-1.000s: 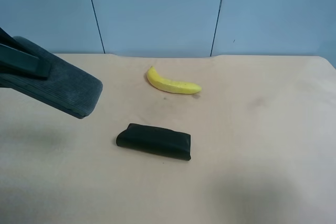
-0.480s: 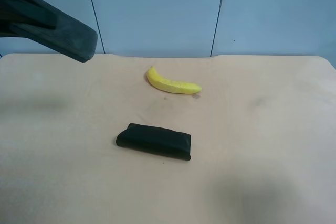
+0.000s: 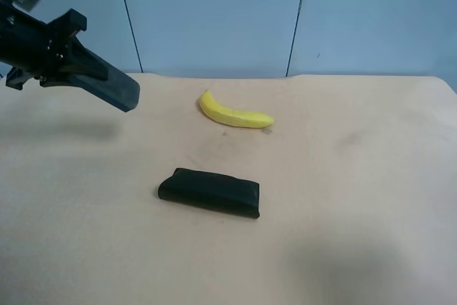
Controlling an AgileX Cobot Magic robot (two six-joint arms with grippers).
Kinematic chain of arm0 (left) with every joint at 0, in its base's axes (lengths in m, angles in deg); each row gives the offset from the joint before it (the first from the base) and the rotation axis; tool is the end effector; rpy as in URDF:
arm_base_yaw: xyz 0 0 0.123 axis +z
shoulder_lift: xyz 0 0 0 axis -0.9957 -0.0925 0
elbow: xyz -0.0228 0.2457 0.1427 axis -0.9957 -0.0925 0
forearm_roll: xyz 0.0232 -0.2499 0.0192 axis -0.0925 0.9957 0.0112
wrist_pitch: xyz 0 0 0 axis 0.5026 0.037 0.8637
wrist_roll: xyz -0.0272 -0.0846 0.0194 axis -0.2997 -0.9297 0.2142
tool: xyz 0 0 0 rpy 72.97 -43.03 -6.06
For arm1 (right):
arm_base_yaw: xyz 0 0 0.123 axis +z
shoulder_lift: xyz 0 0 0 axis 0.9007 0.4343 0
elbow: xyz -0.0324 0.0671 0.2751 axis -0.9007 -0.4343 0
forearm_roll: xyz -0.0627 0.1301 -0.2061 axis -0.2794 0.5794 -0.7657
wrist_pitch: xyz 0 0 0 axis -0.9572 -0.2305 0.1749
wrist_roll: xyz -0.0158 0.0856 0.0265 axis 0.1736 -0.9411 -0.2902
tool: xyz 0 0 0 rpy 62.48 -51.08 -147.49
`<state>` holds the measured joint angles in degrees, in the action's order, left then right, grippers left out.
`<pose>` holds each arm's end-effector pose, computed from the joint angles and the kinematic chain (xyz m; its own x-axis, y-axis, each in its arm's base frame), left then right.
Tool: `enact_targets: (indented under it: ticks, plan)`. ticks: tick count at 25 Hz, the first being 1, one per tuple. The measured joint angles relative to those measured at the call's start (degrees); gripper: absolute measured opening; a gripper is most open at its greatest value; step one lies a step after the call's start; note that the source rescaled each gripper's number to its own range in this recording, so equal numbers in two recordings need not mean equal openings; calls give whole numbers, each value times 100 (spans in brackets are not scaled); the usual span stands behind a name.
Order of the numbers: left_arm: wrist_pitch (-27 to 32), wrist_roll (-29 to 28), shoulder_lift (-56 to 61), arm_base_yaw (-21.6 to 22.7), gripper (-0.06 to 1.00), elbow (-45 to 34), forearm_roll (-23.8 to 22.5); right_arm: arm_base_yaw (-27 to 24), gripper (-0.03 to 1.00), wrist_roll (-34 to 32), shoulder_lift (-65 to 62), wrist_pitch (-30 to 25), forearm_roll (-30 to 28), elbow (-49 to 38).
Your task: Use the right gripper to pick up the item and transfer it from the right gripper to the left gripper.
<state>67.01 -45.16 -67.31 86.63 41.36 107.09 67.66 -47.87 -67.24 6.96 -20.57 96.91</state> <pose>0.3156 -0.0329 0.2464 -0.8661 -0.2196 -0.4491 0.0463 0.8593 -0.5094 -0.0061 -0.0071 0.2782 -0.4536 -0.0371 -0.8904 0.0013 0.9991 -0.0423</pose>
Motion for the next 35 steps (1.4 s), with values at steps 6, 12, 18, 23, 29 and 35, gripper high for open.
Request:
enact_targets:
  ticks: [6, 12, 18, 23, 29, 35]
  plan:
    - [-206, 56, -764, 351, 1, 0, -364, 0, 100, 0, 0, 0, 0, 0]
    - [-158, 450, -1143, 1180, 1, 0, -400, 0, 100, 0, 0, 0, 0, 0]
    - [107, 701, -1272, 1579, 1, 0, -602, 0, 100, 0, 0, 0, 0, 0]
    - [146, 728, -1272, 1579, 52, 0, -916, 0, 100, 0, 0, 0, 0, 0]
    - [89, 728, -1272, 1579, 98, 23, -990, 0, 100, 0, 0, 0, 0, 0]
    - [170, 728, -1033, 1619, 99, 667, -1287, 0, 100, 0, 0, 0, 0, 0]
